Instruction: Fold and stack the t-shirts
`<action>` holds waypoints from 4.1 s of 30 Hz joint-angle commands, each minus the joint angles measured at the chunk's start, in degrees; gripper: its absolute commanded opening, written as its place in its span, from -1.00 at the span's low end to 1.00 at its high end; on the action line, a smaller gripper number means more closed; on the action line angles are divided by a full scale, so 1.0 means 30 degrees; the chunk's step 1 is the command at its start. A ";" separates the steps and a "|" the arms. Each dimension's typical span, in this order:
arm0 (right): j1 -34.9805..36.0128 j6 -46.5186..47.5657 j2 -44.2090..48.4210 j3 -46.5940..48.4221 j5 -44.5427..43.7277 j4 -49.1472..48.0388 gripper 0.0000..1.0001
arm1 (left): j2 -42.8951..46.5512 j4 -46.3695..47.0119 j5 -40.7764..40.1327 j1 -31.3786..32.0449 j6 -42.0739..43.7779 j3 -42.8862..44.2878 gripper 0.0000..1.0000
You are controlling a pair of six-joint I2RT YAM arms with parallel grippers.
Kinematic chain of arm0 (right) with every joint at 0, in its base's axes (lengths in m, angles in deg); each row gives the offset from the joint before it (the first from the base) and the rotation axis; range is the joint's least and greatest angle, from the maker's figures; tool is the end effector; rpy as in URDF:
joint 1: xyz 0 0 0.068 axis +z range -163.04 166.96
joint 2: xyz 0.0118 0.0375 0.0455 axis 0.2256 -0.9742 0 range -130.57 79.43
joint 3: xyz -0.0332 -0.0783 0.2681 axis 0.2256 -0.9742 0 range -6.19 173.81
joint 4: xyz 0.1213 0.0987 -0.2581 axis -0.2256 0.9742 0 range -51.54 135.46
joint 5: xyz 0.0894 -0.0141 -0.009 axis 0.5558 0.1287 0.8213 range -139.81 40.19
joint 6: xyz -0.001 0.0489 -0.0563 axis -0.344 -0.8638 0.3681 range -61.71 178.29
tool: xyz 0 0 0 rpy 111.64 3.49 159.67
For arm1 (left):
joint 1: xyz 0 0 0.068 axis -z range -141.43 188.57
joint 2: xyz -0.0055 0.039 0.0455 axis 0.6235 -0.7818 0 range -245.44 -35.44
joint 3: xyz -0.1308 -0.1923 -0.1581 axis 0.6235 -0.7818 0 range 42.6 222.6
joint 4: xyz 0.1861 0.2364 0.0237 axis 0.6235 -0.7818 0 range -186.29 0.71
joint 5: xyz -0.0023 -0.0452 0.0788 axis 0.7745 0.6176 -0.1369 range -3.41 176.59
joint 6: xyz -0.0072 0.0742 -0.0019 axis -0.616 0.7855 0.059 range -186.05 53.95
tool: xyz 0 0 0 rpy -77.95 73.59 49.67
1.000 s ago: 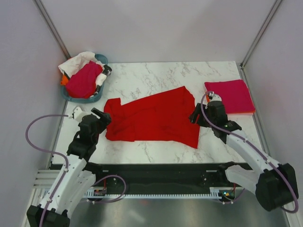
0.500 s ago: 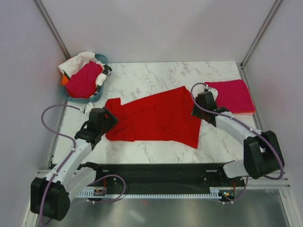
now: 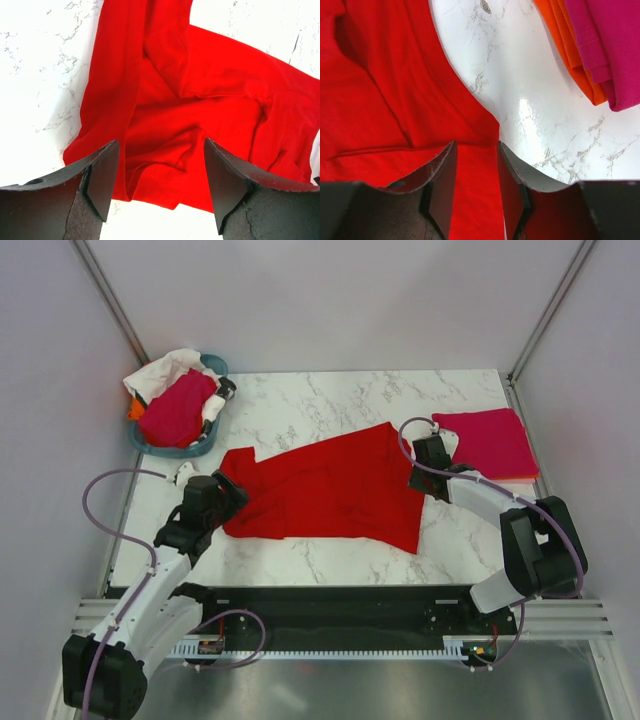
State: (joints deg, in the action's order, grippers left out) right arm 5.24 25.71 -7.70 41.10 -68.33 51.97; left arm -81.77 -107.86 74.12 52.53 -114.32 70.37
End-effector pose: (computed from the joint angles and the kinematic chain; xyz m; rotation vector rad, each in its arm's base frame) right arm 0.3341 0.0894 0.1406 0.4330 2.3966 -0.0122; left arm 0.2277 -0.0426 0.1945 -0.7707 2.0874 -0.3633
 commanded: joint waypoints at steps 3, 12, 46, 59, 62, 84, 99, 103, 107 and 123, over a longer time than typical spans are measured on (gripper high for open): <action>-0.0059 -0.0244 -0.0486 -0.0264 -0.0271 -0.0902 -0.11 | 0.0383 0.0682 0.0172 0.0006 0.0622 -0.0291 0.50; -0.0089 -0.0332 -0.0079 -0.1054 -0.0330 -0.1107 -0.11 | 0.0588 0.0681 0.0347 -0.0023 0.0709 -0.0292 0.49; -0.0118 0.0078 0.4316 -0.4217 -0.0094 -0.3480 -0.72 | -0.0876 0.1149 0.1695 0.0006 0.0504 0.0148 0.43; -0.0118 -0.0156 0.4083 -0.4454 0.0638 -0.4154 -0.38 | -0.0790 0.1326 0.1872 0.0006 0.0709 0.0265 0.43; -0.0089 -0.0127 0.4084 -0.4629 0.0637 -0.4330 -0.29 | -0.0614 0.1297 0.1784 -0.0023 0.0856 0.0294 0.43; -0.0089 -0.0185 0.2413 -0.3868 -0.0594 -0.3568 -0.16 | -0.0554 0.1384 0.2018 0.0006 0.1295 0.0060 0.43; -0.0118 0.0225 0.6392 -0.5244 -0.1383 -0.4067 -1.00 | -0.0759 0.1355 0.2369 0.0006 0.1412 0.0002 0.41; -0.0089 0.0165 0.8385 -0.6033 -0.0803 -0.4881 -1.00 | -0.1312 0.1297 0.3623 0.0093 0.2405 0.0497 0.41; -0.0118 0.0634 1.1460 -0.8313 0.1157 -0.7255 -1.00 | -0.2366 0.0858 0.3922 0.0852 0.3402 0.1231 0.41; -0.0118 0.0166 1.3019 -0.9024 0.1751 -0.8080 -1.00 | -0.9660 -0.3473 -0.2050 0.7827 0.5366 0.6180 0.30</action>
State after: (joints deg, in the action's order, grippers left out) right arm 5.09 26.72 31.40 13.93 -63.46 30.25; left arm -106.73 -113.43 73.38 74.43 -102.21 85.26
